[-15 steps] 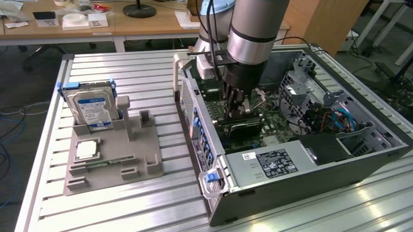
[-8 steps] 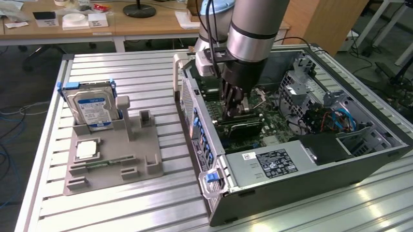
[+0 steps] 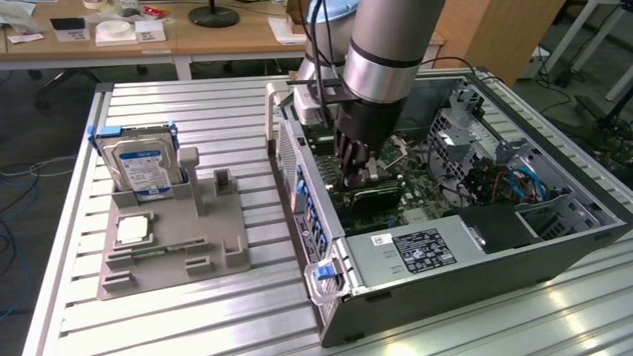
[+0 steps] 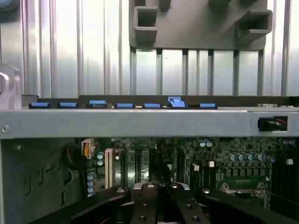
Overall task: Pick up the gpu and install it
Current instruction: 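Press down on the gpu until it lock into place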
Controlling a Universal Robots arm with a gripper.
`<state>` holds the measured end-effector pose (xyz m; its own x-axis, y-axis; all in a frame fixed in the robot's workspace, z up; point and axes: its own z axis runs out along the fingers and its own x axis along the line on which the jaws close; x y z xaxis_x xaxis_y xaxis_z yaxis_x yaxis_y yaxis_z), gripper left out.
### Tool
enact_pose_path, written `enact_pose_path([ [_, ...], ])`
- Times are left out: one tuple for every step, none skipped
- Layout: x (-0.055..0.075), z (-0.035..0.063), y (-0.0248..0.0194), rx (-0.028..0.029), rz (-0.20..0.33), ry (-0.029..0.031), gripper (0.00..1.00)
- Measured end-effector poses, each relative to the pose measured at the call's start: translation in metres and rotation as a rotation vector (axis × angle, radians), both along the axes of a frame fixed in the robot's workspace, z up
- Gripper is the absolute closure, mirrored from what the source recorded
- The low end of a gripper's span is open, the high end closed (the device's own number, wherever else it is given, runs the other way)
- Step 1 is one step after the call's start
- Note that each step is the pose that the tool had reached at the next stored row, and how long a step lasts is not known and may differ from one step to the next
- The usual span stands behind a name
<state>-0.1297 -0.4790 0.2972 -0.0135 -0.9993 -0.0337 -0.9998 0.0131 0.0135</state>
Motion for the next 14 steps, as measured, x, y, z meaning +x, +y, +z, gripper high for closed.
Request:
enact_pose_path([
  [-0.002,-0.0003,-0.0006,-0.0001,0.000,0.0005,0.89],
  [-0.005,-0.0007,-0.0010,-0.0005,0.000,0.0012,0.89],
  [-0.007,-0.0013,-0.0013,-0.0012,0.000,0.0019,0.89],
  [-0.008,-0.0020,-0.0015,-0.0020,0.000,0.0025,0.89],
  [-0.010,-0.0026,-0.0019,-0.0030,0.000,0.0033,0.89],
  [-0.010,-0.0031,-0.0023,-0.0042,0.000,0.0042,0.89],
  [-0.011,-0.0036,-0.0028,-0.0054,0.000,0.0053,0.89],
  [-0.013,-0.0043,-0.0032,-0.0066,0.000,0.0063,0.89],
  [-0.014,-0.0048,-0.0035,-0.0081,0.001,0.0072,0.89],
  [-0.015,-0.0053,-0.0038,-0.0097,0.001,0.0081,0.89],
  [-0.017,-0.0059,-0.0040,-0.0113,0.001,0.0089,0.89],
  [-0.018,-0.0065,-0.0042,-0.0130,0.001,0.0099,0.89],
  [-0.019,-0.0071,-0.0042,-0.0147,0.001,0.0112,0.89],
  [-0.020,-0.0078,-0.0042,-0.0162,0.001,0.0129,0.89],
])
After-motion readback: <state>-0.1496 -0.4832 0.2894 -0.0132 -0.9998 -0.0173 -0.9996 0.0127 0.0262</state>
